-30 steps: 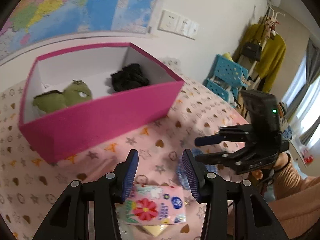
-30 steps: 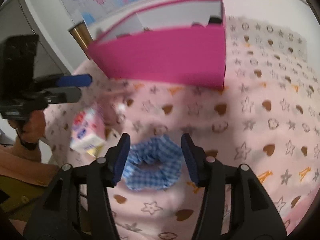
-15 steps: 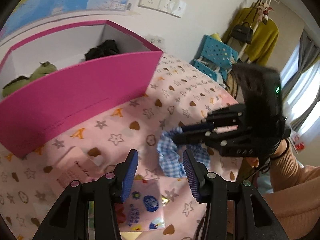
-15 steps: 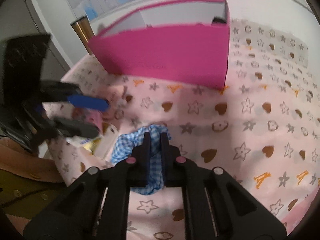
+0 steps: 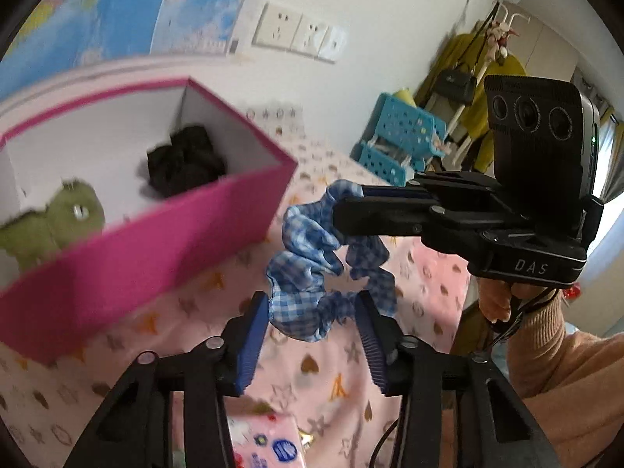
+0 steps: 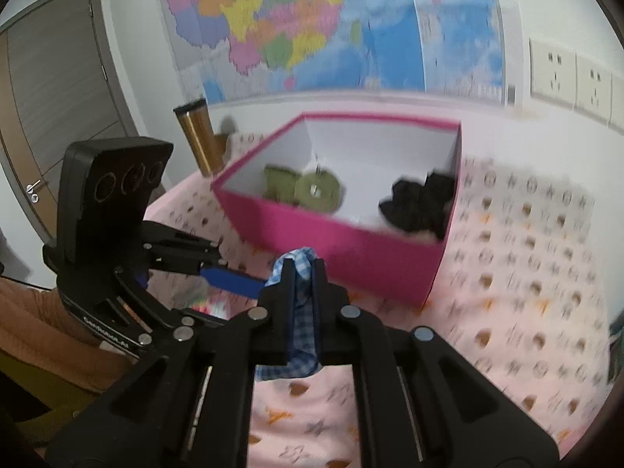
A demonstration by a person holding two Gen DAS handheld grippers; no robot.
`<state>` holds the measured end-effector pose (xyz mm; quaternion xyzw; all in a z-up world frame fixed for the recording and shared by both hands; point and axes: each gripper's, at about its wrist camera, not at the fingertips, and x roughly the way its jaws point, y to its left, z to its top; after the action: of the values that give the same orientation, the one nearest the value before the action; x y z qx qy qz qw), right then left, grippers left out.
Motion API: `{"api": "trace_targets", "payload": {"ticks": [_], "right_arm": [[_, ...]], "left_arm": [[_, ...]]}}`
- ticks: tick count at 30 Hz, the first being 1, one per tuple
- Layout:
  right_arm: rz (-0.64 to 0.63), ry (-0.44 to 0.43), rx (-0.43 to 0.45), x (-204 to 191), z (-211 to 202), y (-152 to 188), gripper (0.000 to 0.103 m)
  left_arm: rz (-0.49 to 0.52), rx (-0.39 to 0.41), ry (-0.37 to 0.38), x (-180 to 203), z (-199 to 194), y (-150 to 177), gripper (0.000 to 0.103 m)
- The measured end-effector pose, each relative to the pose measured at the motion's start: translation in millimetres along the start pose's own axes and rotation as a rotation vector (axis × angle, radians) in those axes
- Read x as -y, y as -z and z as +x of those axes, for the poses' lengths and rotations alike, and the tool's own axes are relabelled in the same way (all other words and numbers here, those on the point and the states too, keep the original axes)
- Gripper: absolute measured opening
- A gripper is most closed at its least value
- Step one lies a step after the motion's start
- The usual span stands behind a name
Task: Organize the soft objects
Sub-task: 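Grasp the blue gingham scrunchie with the right gripper and lift it, then carry the scrunchie over the pink box and release it inside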
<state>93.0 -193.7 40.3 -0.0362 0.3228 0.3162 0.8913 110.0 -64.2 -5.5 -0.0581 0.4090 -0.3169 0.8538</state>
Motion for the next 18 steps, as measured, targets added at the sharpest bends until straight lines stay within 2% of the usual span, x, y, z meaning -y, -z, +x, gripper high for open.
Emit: {"api": "trace_targets", "payload": {"ticks": [6, 18], "right_arm": [[-0.012, 0.014, 0.058, 14.4, 1.1, -34.3, 0.009], [0.034, 0.063, 0.064, 58.6, 40.9, -75.6, 0.009]], "left_arm": [[0.015, 0.048, -0.043, -4.8, -8.8, -31.7, 0.038], [-0.032, 0.065, -0.182, -41.1, 3.6, -95.6, 0.037]]}}
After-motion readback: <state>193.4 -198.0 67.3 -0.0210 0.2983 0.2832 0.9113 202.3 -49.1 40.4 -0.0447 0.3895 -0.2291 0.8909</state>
